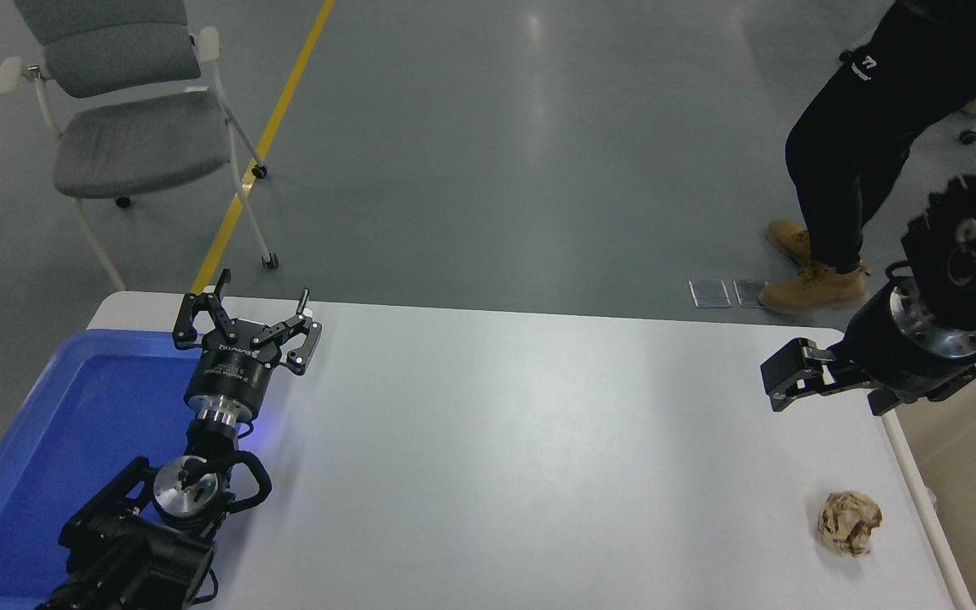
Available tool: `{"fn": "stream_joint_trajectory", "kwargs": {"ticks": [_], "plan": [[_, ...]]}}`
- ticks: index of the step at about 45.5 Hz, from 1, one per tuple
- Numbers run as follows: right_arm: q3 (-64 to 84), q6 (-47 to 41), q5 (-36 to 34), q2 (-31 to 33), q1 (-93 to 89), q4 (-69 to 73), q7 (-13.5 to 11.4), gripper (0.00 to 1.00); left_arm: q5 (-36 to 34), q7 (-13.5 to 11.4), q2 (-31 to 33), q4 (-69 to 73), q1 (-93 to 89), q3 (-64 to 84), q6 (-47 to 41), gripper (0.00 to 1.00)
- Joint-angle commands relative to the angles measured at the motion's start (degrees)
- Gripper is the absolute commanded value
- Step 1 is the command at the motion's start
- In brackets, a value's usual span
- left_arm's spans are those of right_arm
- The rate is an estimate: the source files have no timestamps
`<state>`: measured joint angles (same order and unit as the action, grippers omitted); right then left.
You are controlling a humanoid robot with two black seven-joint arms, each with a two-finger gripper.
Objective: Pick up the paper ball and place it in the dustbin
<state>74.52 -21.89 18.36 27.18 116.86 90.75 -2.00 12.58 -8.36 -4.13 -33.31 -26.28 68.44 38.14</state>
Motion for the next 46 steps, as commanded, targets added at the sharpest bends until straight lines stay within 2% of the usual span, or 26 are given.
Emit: {"fn": "stream_joint_trajectory", "kwargs": {"ticks": [1,12,26,36,46], "plan": [[-4.2,5.5,5.9,3.8,-13.1,-5.5,0.1,1.0,0.0,0.0,0.0,0.0,0.0,-0.1,0.0,0.99],[-11.0,7.9,14.0,4.3,-28.0,-14.7,0.1,1.0,0.0,0.0,0.0,0.0,0.0,0.0,0.0,0.99],[-18.3,8.1,21.9,5.8,-41.3,-25.9,1.7,1.0,0.0,0.0,0.0,0.0,0.0,0.0,0.0,0.99],[-19.0,8.2,22.7,6.0,-46.0,-33.1,5.3,1.0,0.0,0.0,0.0,0.0,0.0,0.0,0.0,0.99],[-20.5,8.2,22.2,6.0,-49.7,-35.6,6.0,1.0,0.0,0.0,0.0,0.0,0.0,0.0,0.0,0.99]]}}
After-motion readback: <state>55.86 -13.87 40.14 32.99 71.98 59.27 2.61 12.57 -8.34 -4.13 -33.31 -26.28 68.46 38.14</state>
